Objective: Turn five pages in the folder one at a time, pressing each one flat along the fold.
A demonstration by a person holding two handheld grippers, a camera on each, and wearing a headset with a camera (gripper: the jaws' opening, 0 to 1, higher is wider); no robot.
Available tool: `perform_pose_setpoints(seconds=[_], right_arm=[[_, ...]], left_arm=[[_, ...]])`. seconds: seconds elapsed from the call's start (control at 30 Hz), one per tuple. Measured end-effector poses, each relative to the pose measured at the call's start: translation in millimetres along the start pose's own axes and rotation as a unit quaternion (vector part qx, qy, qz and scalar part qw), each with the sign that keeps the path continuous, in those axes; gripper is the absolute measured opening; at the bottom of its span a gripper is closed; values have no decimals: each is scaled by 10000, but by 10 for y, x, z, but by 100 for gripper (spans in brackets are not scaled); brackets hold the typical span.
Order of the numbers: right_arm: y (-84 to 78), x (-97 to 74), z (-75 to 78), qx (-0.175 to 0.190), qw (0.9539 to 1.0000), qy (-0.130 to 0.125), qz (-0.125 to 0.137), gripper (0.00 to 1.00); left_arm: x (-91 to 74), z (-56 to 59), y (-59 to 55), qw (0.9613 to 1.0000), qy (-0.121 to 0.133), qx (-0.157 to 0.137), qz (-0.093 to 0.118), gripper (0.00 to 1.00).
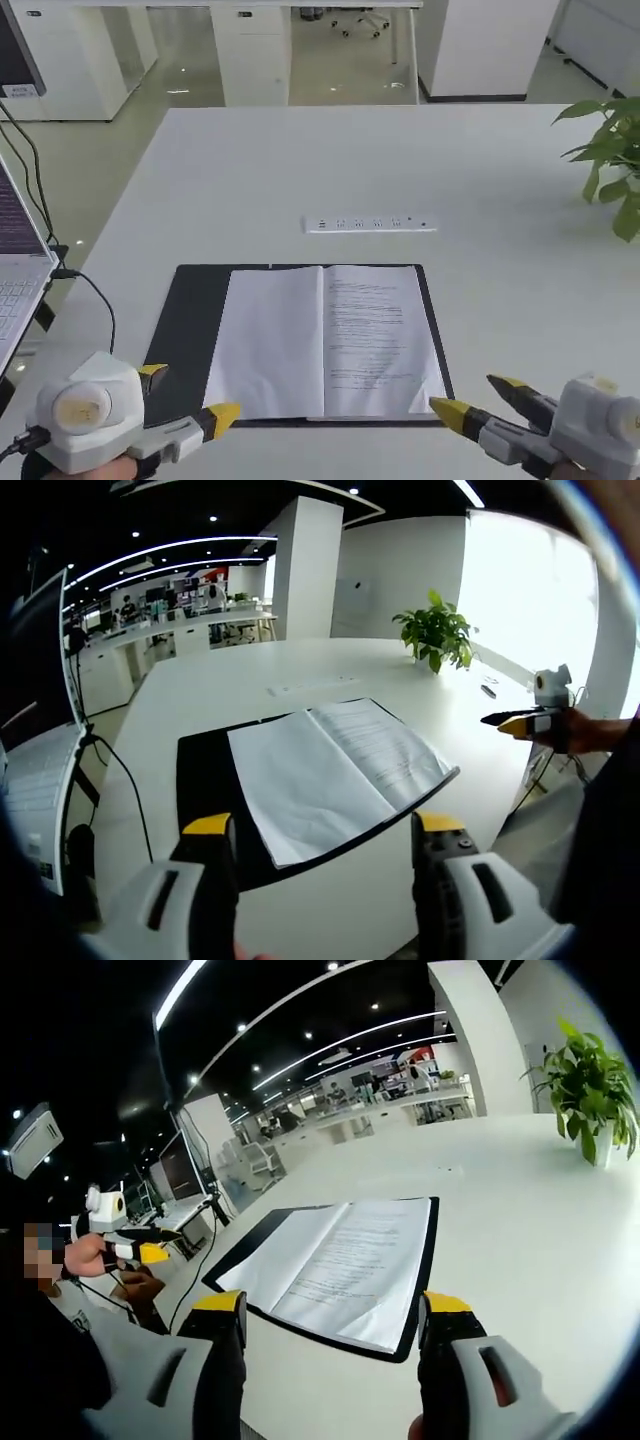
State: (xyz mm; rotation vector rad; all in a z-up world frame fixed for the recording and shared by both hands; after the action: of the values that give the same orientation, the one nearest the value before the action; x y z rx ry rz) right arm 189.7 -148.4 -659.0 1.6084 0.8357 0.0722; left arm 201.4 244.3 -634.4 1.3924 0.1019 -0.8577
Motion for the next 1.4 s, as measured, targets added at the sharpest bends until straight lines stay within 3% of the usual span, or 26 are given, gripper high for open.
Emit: perform_pose_setpoints(seconds=[0.37,0.63,0.93,1.13,1.27,1.4], right_arm=[[-27,-84,27,98,9998,-148,55,71],[-25,-82,18,159,9996,-190,115,71],[-66,-100,-24,199,9997,-140,30,70],[-98,-151,39,224,9997,-107,-19,70],[-80,-189,81,206,9998,-69,-27,71],[-67,-228,155,252,9997,-44,-2,71]], left_arm=[[53,59,26,9999,-149,49,-52,77],[163,181,-22,9987,-328,234,-325,77],[381,388,75,9960,-652,410,-452,76],[583,597,166,9934,-884,562,-475,74],[756,802,197,9876,-1161,869,-606,74],[891,956,226,9840,-1316,998,-673,74]])
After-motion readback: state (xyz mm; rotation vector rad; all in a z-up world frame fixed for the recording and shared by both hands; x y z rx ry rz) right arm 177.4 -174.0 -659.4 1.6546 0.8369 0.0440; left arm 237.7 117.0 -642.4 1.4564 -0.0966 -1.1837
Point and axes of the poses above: the centre of the closed fingertips' face, and the gripper's own axes: x roughly forward along the fingers, z roughly to its right, y roughly out of its top, the point moved 8 cm from there along -x, roughly backward along the fingers, and after that the axes turned 7 degrees about -x, right-handed, at the moved point
